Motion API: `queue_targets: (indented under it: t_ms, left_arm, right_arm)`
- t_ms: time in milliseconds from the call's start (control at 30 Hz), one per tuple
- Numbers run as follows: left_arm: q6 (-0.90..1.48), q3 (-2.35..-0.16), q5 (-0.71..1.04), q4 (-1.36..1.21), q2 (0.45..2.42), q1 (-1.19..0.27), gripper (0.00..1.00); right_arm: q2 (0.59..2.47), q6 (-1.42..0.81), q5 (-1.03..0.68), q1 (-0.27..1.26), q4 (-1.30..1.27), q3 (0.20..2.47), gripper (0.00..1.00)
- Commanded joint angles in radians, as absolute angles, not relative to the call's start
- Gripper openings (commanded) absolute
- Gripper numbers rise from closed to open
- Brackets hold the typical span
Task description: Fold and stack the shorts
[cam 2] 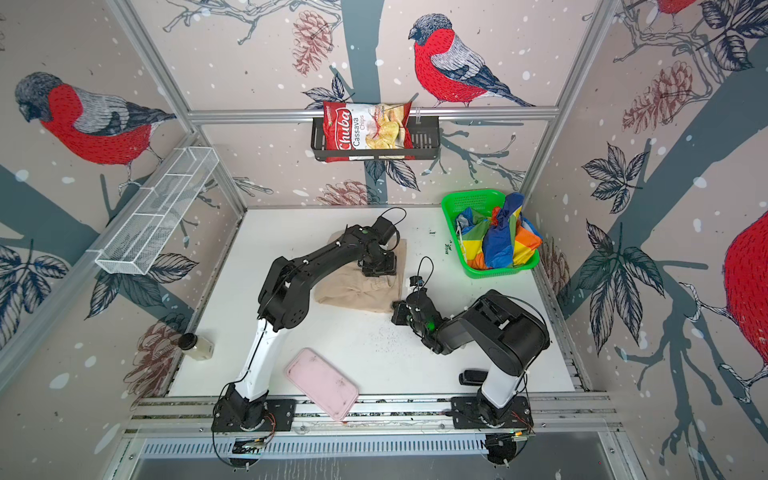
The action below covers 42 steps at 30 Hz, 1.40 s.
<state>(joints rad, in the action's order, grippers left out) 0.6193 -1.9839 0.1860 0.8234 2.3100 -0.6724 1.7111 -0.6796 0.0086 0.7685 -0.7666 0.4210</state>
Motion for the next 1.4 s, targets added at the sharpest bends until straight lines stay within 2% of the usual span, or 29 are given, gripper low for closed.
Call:
queue_targets:
  t_ms: [0, 133, 267, 333, 367, 400, 467, 533, 633, 767, 933, 1200, 1367]
  left_arm:
    - [0.616, -1.964, 0.317, 0.724, 2.246, -0.672, 0.98]
    - [0.599, -1.954, 0.339, 0.709, 2.131, -0.651, 0.98]
    - [0.586, -1.795, 0.332, 0.627, 1.938, -0.585, 0.95]
    - [0.589, -1.663, 0.338, 0.539, 1.828, -0.543, 0.90]
    - [0.592, -1.592, 0.335, 0.497, 1.771, -0.524, 0.81]
    - [0.594, -1.528, 0.326, 0.464, 1.724, -0.505, 0.70]
    - [0.600, -1.426, 0.301, 0.432, 1.655, -0.483, 0.57]
    - [0.597, -1.337, 0.280, 0.421, 1.605, -0.466, 0.49]
    - [0.592, -1.224, 0.270, 0.420, 1.568, -0.431, 0.47]
    - [0.594, -1.086, 0.241, 0.379, 1.538, -0.390, 0.46]
    - [0.609, -0.969, 0.224, 0.292, 1.541, -0.352, 0.44]
    - [0.612, -0.918, 0.226, 0.241, 1.610, -0.341, 0.39]
    - [0.618, -0.874, 0.225, 0.207, 1.642, -0.341, 0.24]
  right_arm:
    - [1.689, -0.689, -0.003, 0.770, -0.570, 0.422, 0.00]
    - [1.563, -0.675, 0.032, 0.770, -0.451, 0.445, 0.00]
    - [1.415, -0.633, 0.084, 0.766, -0.299, 0.522, 0.01]
    - [1.388, -0.600, 0.093, 0.757, -0.228, 0.587, 0.03]
    - [1.390, -0.580, 0.088, 0.748, -0.196, 0.628, 0.05]
    - [1.405, -0.562, 0.077, 0.738, -0.169, 0.676, 0.06]
    - [1.462, -0.525, 0.038, 0.719, -0.122, 0.773, 0.11]
    - [1.551, -0.496, -0.004, 0.700, -0.074, 0.883, 0.17]
    - [1.704, -0.459, -0.058, 0.683, -0.013, 1.057, 0.26]
    - [1.876, -0.491, -0.178, 0.645, 0.002, 1.233, 0.32]
    - [1.995, -0.513, -0.247, 0.622, 0.009, 1.375, 0.43]
    - [2.121, -0.561, -0.282, 0.595, 0.010, 1.481, 0.48]
    - [2.141, -0.572, -0.275, 0.575, 0.009, 1.496, 0.54]
